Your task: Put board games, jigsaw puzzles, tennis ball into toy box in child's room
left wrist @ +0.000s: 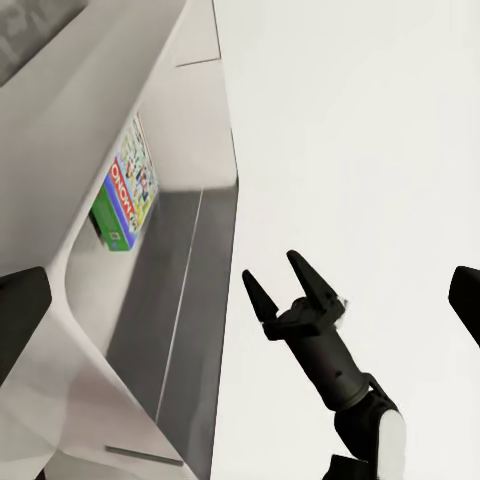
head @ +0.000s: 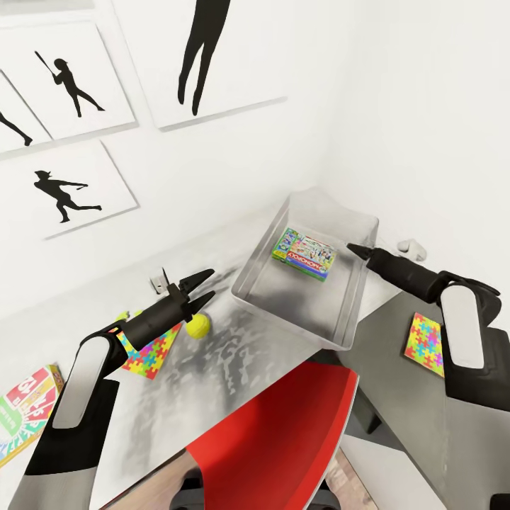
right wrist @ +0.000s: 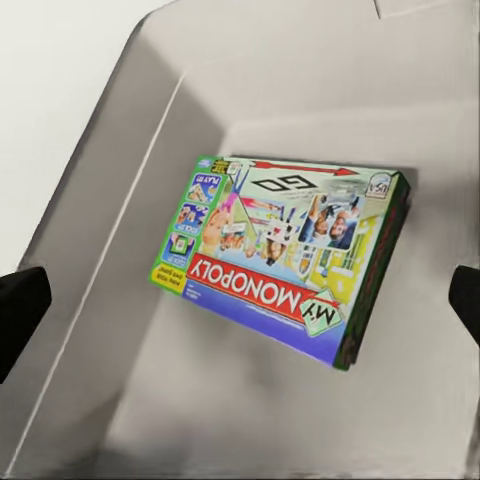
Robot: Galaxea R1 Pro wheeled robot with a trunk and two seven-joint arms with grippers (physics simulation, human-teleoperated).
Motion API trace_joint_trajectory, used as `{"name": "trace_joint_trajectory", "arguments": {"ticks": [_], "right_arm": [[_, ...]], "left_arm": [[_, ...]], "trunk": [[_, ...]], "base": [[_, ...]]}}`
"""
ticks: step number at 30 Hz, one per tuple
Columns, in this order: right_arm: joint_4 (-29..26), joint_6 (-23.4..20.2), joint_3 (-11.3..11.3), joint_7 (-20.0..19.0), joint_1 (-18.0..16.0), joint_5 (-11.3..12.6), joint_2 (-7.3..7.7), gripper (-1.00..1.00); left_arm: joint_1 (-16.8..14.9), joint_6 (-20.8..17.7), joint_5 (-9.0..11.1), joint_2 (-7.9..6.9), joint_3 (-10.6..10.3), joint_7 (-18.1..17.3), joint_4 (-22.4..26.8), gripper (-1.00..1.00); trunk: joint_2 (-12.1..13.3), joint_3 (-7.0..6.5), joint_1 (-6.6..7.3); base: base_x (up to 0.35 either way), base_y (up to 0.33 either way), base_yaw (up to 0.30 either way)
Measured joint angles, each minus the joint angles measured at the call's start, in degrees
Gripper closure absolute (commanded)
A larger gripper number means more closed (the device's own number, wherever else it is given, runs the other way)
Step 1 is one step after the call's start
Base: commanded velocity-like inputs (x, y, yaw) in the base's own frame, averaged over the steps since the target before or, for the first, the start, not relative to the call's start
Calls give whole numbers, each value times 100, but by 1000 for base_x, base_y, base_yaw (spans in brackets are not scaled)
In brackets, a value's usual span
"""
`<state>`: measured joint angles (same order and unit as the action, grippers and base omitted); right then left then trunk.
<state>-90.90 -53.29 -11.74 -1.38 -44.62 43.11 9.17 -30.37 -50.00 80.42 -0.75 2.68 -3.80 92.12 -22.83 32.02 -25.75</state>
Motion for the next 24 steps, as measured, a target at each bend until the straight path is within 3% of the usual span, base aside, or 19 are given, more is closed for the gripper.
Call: {"name": "trace_joint_trajectory", "arguments": {"ticks": [9,24], "right_arm": [[-128,16,-111,-16,653,0,383,-100],[-160,89,-137,-182,968,23,541,-100]], "left_arm": [[79,4,115,-48,24,-265,1,-100],[183,22,127,-174,14,-680,0,-100]], "trunk": [[0,0,0],[0,0,-2]], "base": [[0,0,0],[-45,-5,0]]}}
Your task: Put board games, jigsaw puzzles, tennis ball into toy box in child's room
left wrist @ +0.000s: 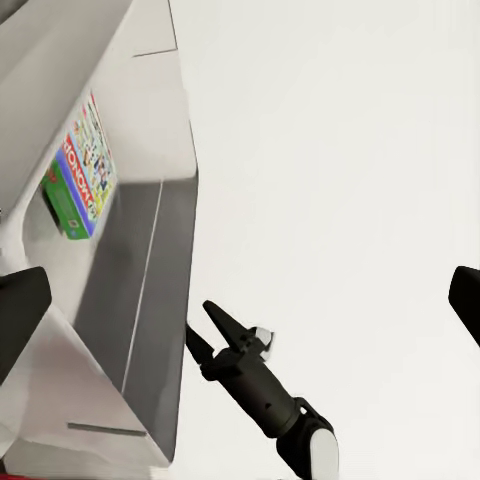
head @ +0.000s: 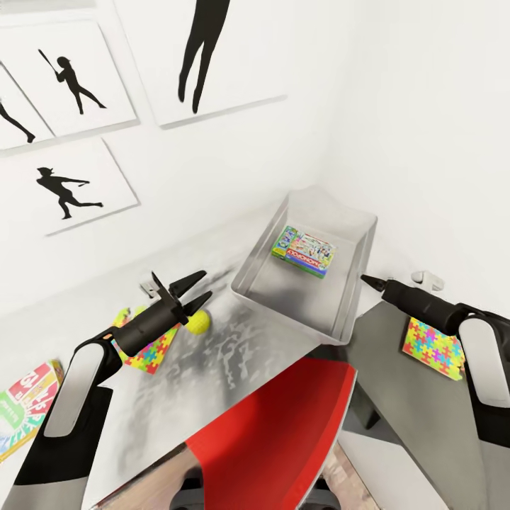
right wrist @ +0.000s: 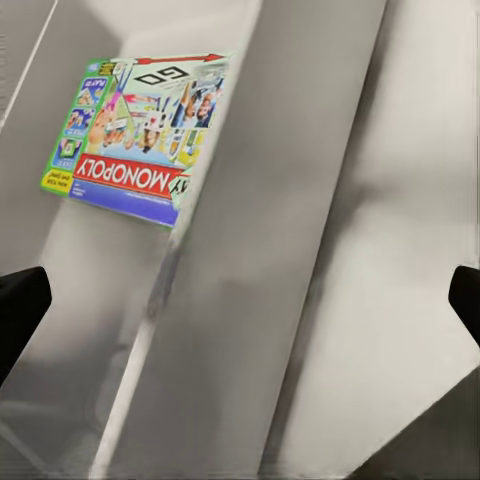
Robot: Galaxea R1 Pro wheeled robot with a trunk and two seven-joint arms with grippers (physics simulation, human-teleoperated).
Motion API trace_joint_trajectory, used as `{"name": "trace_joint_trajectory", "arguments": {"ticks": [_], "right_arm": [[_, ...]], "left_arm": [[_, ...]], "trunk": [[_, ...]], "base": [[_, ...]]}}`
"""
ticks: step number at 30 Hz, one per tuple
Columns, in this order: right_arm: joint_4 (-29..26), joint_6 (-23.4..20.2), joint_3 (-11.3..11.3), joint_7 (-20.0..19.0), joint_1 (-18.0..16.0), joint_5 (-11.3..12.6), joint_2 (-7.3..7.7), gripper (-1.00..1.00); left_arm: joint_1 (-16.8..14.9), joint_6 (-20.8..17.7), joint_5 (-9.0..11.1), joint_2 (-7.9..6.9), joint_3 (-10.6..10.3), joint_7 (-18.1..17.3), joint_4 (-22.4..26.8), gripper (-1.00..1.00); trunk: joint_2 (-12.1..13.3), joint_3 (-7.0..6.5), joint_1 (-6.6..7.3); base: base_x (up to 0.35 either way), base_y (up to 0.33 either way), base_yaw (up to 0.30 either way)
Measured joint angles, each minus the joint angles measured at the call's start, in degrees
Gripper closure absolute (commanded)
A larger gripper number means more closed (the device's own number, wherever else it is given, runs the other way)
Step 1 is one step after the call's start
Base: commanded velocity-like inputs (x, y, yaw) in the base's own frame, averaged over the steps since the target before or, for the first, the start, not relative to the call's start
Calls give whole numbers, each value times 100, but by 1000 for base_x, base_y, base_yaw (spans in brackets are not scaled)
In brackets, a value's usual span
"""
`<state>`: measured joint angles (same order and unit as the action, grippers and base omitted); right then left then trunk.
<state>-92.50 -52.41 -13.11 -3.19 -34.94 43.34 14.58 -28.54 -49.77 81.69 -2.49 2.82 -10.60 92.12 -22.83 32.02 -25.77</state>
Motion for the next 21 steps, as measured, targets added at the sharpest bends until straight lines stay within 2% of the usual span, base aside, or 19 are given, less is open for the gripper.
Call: {"name": "trace_joint_trajectory", "arguments": {"ticks": [7,21], "right_arm": [[-3,223,6,-534,153,17,22,-100],[-4,311,45,-794,205,10,19,-100]], "left_arm": [[12,10,0,-8,-10,-35,0,-100],[16,18,1,-15,-10,-37,0,-100]], "trunk": [[0,-2,1],[0,-83,2]], "base": [[-70,-6,0],[-16,-1,0]]}}
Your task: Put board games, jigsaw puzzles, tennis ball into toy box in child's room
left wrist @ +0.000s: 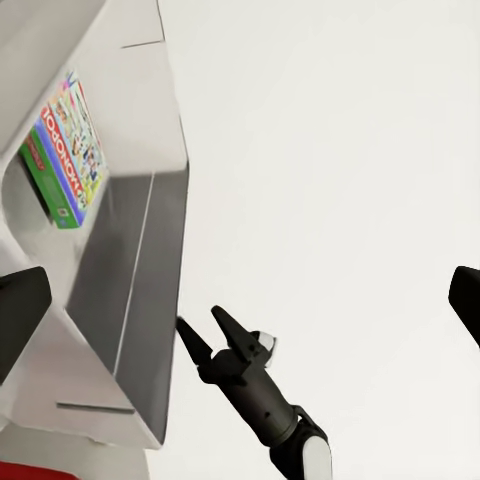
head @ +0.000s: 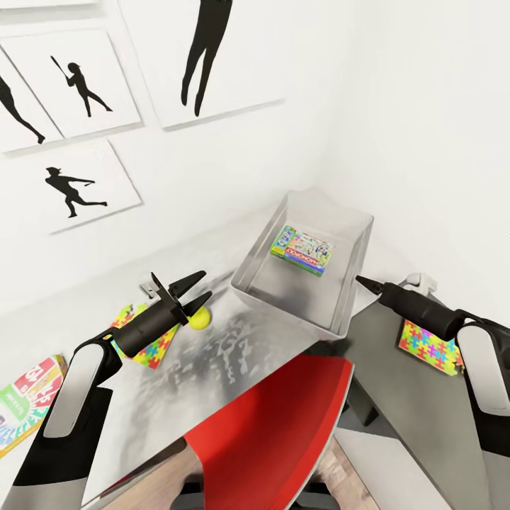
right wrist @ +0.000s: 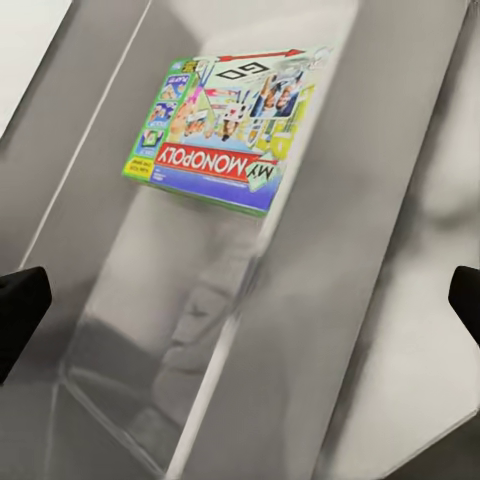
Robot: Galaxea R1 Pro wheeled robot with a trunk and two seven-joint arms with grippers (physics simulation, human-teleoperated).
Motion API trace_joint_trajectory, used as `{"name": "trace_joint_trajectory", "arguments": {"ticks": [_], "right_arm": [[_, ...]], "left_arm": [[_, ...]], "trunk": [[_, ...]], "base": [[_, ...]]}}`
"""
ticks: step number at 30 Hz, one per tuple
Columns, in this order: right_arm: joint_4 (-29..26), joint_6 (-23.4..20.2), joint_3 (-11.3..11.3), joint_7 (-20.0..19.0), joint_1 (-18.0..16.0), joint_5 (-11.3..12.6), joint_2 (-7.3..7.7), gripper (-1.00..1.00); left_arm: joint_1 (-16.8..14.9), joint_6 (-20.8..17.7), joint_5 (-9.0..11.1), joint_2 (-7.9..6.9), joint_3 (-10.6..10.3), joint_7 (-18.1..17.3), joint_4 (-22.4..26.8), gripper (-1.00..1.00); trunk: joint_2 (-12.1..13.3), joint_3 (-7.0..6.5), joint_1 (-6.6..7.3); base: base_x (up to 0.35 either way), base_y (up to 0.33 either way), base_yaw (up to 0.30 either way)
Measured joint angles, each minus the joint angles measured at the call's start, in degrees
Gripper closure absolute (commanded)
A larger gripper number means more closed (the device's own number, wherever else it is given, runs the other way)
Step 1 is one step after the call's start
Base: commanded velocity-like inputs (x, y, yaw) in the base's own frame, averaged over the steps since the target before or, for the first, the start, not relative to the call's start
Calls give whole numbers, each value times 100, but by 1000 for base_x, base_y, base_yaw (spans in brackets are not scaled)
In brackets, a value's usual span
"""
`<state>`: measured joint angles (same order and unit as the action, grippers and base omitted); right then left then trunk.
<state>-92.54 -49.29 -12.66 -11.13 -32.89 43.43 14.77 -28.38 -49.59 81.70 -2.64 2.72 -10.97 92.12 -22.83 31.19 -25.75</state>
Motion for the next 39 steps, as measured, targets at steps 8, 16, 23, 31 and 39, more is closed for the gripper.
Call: {"name": "trace_joint_trajectory", "arguments": {"ticks": [8,16,23,31,39], "right_arm": [[0,8,7,-18,5,-1,-4,-100],[0,10,17,-20,7,-2,-12,-100],[0,10,131,-21,7,0,-17,-100],[0,11,184,-21,6,-1,-14,-100],[0,10,199,-20,7,-1,-3,-100]], "left_arm": [[2,1,-1,-1,2,7,0,-100],[3,2,-7,5,-10,21,0,-100],[1,-3,-8,2,-19,19,0,-100],[-4,-4,-8,4,-24,7,0,-100],[-1,0,-8,7,-34,3,0,-100]], "trunk": [[0,-70,0],[0,-144,0],[0,-208,0],[0,-283,-2],[0,-357,-1]], "base": [[-2,0,0],[0,0,0],[0,0,0],[-102,0,0],[-126,0,0]]}}
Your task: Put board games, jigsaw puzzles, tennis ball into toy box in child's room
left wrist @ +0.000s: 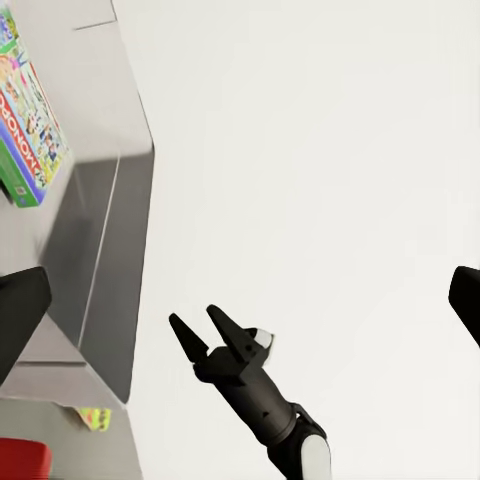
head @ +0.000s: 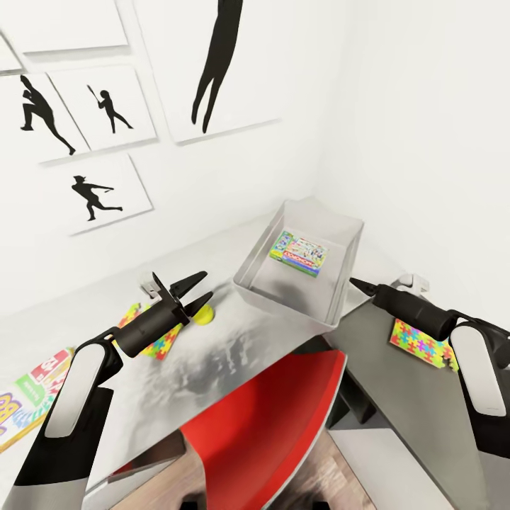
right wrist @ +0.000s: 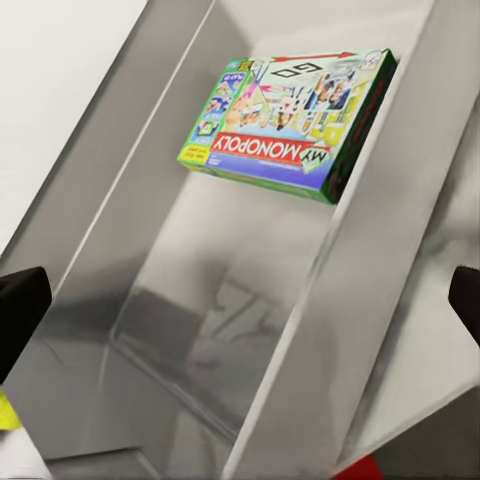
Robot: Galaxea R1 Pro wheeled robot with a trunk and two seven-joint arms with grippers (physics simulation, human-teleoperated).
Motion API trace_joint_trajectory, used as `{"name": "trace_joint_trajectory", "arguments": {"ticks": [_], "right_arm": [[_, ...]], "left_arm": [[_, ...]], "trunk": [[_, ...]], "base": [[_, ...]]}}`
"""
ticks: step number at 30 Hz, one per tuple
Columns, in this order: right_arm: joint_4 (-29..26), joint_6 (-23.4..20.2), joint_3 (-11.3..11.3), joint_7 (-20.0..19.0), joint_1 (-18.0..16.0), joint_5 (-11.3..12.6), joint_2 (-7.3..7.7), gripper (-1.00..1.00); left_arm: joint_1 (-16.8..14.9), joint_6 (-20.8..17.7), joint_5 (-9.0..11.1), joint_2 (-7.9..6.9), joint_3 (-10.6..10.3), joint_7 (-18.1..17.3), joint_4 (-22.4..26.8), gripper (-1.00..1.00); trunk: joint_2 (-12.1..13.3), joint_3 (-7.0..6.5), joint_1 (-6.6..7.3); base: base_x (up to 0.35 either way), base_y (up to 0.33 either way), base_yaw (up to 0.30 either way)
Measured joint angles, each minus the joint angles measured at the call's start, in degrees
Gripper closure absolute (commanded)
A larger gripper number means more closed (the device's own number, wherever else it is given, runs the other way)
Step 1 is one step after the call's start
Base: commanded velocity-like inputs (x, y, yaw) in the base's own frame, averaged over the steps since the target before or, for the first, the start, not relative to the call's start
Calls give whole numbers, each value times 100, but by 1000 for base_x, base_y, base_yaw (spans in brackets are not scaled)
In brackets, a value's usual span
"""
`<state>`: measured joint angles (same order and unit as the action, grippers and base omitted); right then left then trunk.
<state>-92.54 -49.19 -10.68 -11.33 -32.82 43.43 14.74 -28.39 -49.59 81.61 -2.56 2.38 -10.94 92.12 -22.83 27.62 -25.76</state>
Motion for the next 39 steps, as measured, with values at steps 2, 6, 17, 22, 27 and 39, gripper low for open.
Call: {"name": "trace_joint_trajectory", "arguments": {"ticks": [2,6,17,22,27,39], "right_arm": [[0,0,1,-1,0,0,1,-100],[0,0,2,0,0,-1,2,-100],[0,0,4,-1,0,0,3,-100],[0,0,4,-1,0,-1,3,-100],[1,1,4,-2,1,0,4,-100],[1,1,4,-2,1,1,8,-100]], "left_arm": [[1,0,0,0,-1,1,0,-100],[2,1,0,0,-4,3,0,-100],[4,3,0,1,-7,9,0,-100],[4,2,0,-4,-7,20,0,-100],[1,-2,0,-5,-9,28,0,-100],[3,-1,0,1,-15,6,0,-100]], "trunk": [[0,-18,0],[0,-56,0],[0,-158,1],[0,-204,0],[1,-251,-1],[2,-358,-2]], "base": [[-51,0,0],[-30,0,0],[-9,0,0],[-37,0,0],[-149,0,0],[-277,0,3]]}}
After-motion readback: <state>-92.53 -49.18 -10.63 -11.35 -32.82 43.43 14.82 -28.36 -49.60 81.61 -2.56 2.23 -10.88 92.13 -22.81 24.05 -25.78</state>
